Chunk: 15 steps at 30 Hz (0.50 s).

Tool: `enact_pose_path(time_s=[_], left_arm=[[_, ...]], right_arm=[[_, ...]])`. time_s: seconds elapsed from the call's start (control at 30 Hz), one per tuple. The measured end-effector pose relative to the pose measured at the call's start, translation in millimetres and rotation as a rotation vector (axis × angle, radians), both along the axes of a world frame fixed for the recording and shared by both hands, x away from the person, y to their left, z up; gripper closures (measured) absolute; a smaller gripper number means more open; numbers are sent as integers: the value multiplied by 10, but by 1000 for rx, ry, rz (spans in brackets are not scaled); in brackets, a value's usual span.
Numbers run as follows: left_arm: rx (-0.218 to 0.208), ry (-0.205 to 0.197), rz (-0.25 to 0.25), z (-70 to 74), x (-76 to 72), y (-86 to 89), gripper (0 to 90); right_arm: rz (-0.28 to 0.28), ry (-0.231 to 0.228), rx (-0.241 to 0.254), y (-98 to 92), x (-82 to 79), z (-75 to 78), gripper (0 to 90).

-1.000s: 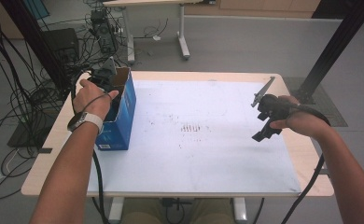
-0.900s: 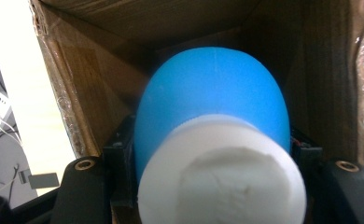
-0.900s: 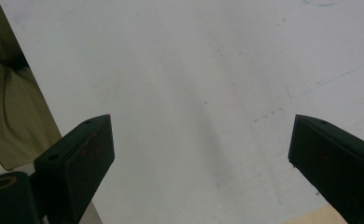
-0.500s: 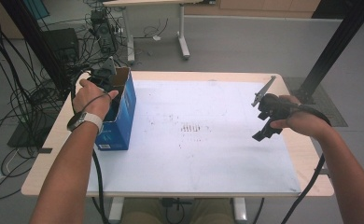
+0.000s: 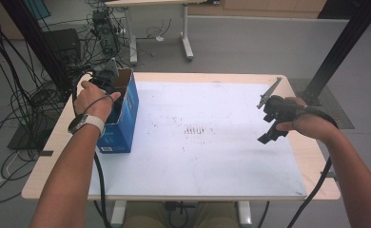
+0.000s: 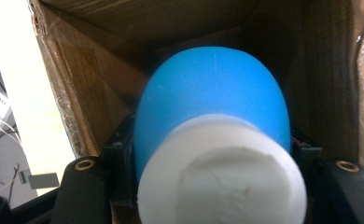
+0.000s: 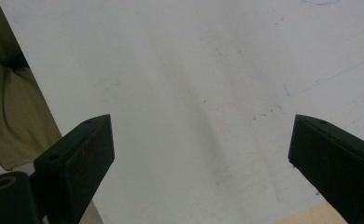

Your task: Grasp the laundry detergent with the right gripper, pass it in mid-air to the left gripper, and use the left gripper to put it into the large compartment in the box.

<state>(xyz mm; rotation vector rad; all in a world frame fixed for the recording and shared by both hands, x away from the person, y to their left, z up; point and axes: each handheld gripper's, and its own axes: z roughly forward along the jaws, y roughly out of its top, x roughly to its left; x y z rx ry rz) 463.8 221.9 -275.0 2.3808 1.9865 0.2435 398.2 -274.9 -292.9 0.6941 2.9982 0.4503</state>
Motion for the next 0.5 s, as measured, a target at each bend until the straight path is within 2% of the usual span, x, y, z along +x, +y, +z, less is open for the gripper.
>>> enact_pose_path(time_s=[0.5], left_arm=[[-3, -2, 3, 0, -3, 10, 374]], right_arm=[[0, 1, -2, -3, -3, 9, 69]])
